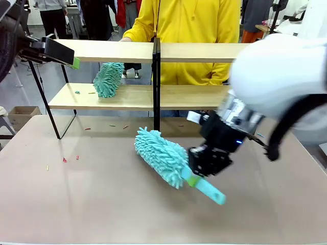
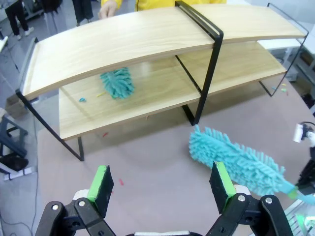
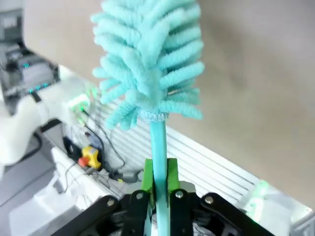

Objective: Clean the shelves.
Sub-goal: Clean another randomly selected level of the Shelf with the Duster.

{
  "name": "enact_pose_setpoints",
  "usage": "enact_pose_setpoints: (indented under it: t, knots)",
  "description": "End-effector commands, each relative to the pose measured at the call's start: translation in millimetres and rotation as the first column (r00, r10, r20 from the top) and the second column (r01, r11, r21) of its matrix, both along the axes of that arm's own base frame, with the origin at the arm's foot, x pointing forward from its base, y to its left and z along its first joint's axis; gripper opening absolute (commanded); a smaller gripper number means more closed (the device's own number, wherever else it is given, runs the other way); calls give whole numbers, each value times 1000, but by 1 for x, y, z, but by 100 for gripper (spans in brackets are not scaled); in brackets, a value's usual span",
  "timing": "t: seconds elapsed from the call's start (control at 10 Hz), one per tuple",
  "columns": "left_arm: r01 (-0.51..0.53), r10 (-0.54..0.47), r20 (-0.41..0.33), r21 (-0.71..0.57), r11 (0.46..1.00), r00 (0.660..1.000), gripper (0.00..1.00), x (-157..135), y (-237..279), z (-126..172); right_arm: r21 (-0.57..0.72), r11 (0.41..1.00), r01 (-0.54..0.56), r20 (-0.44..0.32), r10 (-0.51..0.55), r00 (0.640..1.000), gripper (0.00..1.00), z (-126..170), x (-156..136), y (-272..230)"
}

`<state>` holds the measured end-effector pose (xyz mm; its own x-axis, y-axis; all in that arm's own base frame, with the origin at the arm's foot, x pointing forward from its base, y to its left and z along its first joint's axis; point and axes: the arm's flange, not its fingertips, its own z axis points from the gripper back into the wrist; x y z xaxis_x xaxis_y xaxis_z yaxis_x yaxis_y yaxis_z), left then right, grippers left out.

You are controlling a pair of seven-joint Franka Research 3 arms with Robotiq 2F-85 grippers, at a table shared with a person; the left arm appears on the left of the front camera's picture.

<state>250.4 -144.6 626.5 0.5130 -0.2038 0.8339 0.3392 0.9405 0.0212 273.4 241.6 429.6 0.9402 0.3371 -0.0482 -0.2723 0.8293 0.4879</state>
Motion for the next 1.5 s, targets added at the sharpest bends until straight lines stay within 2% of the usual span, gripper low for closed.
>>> enact_pose_setpoints:
  t: [0.0,0.2,0.3,0.5,0.8,1.0,1.3,1.4]
  knots:
    - [-6,6,2,1,1000,1000,100,0,1,0,84,996,-31,27,29,999,12,1,-13,-18]
    - [-6,6,2,1,1000,1000,100,0,1,0,71,997,-24,42,21,999,12,-2,-4,-6]
    - [-6,6,2,1,1000,1000,100,0,1,0,39,999,-4,75,2,997,12,-6,8,11]
    - [-6,6,2,1,1000,1000,100,0,1,0,0,999,48,87,-48,995,12,-16,40,47]
    - [-6,6,2,1,1000,1000,100,0,1,0,23,985,172,176,-173,969,12,-32,87,107]
    - [-6,6,2,1,1000,1000,100,0,1,0,10,983,182,152,-182,972,12,-41,105,135]
    - [-6,6,2,1,1000,1000,100,0,1,0,-7,962,273,141,-269,953,12,-56,129,167]
    - [-6,6,2,1,1000,1000,100,0,1,0,-5,949,315,165,-310,936,12,-60,136,173]
